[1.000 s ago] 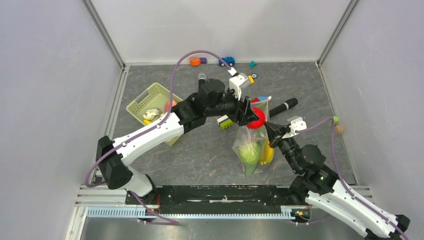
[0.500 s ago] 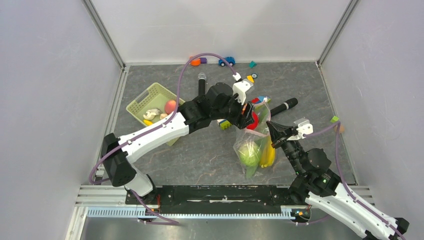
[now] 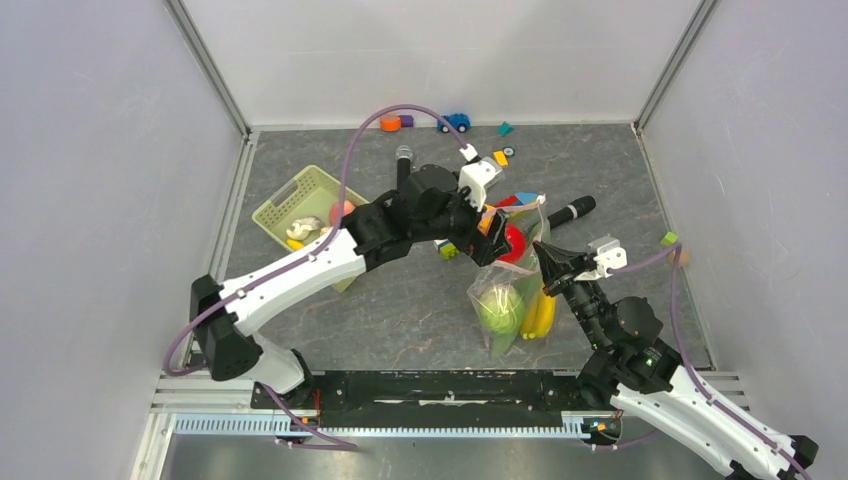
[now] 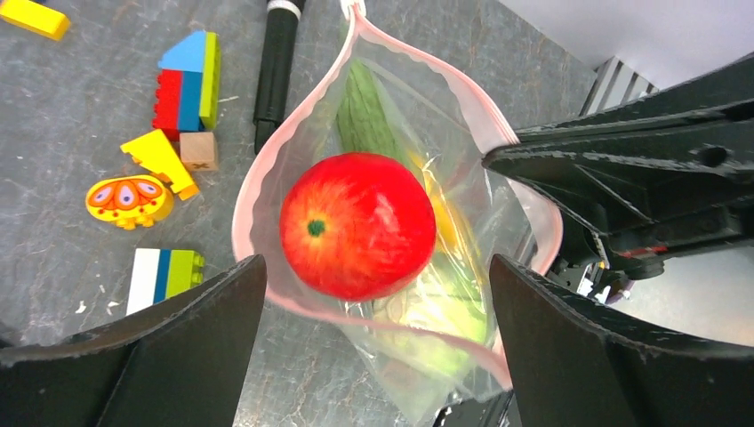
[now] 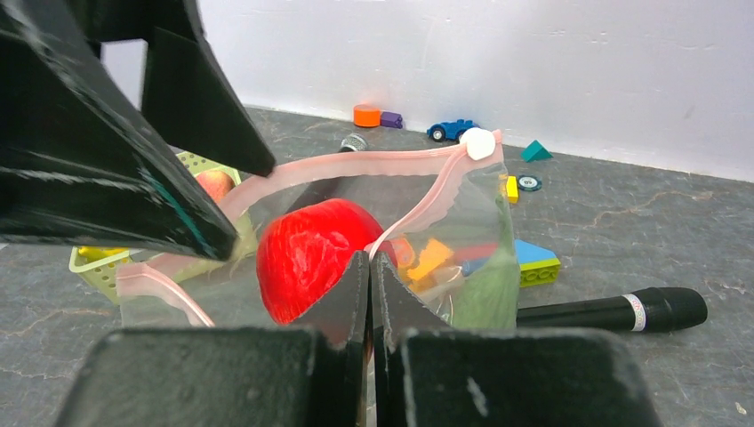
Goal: Place the food in the zip-top bag and seal the zipper
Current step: Place the fake fruit in the zipper food storage bag.
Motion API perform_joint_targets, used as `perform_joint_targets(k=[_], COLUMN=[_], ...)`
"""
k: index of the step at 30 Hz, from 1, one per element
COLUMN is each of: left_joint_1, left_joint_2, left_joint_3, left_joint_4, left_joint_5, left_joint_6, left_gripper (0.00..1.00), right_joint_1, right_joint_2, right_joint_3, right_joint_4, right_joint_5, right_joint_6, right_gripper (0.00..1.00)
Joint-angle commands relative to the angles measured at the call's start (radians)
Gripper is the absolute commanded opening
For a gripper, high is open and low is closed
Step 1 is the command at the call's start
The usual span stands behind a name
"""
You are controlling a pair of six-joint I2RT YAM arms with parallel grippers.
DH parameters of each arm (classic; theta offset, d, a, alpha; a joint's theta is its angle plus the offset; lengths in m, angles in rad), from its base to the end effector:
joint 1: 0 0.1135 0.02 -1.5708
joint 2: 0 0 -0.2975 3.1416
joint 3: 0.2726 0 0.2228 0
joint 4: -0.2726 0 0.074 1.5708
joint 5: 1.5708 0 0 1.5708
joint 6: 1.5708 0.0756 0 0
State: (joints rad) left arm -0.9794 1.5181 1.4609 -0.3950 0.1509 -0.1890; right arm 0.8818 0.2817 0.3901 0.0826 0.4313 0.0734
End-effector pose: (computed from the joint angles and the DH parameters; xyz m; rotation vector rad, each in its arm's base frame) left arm 0.1889 -0.3017 0.3932 0.9140 1.9290 -0.8706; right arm 0.0760 0.0425 0.3061 -0.2041 1.4007 0.4959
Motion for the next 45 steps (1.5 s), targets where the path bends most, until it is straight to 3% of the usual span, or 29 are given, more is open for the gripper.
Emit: perform_joint_targets(k=[1,7,16,18,22,24,30,36,41,45], left_joint_1=[-0.005,-0.004,-0.004,-0.003,-0.004,-0.004,-0.004,-0.004,-0.005,-0.005], left_joint_2=[-0.119,-0.132,0.036,0.064,0.060,0.039,-0.033,-0.098,-0.128,-0.129], left_joint_3=[-0.036,-0.060,0.067,0.093,0.097,0.087,0.053,0.134,0.191,0.181], left_joint_4=[0.055,0.055,-0.071,-0.092,-0.088,-0.066,-0.006,-0.014,-0.035,-0.045], left_joint_5=[-0.049,-0.206,-0.195,-0.157,-0.168,-0.180,-0.197,-0.244,-0.158,-0.168], left_joint_6=[0.025,0.000,-0.034,-0.025,-0.033,-0.035,-0.018,0.058,0.105,0.109], left_gripper=[1.00,1.00,0.97,0.78,0.18,0.02,0.02,0.02,0.02,0.02], right_joint_1=[0.003,0.003,0.003,0.004,0.003,0.003,0.003,0.003,0.004,0.004], right_joint_2=[-0.009,-0.007,-0.006,-0.007,-0.010,-0.010,-0.016,-0.018,-0.028,-0.038], right_joint_3=[0.000,0.000,-0.002,-0.002,-0.003,-0.003,-0.001,-0.002,-0.007,-0.011], right_joint_4=[0.057,0.057,0.061,0.060,0.060,0.060,0.060,0.065,0.074,0.081], right_joint_5=[0.007,0.001,-0.010,-0.007,-0.003,-0.002,-0.001,-0.009,-0.025,-0.029], right_joint_6=[0.000,-0.001,-0.006,-0.006,-0.005,-0.006,-0.004,-0.006,-0.007,-0.008], right_gripper=[0.00,0.00,0.00,0.00,0.00,0.00,0.00,0.00,0.00,0.00])
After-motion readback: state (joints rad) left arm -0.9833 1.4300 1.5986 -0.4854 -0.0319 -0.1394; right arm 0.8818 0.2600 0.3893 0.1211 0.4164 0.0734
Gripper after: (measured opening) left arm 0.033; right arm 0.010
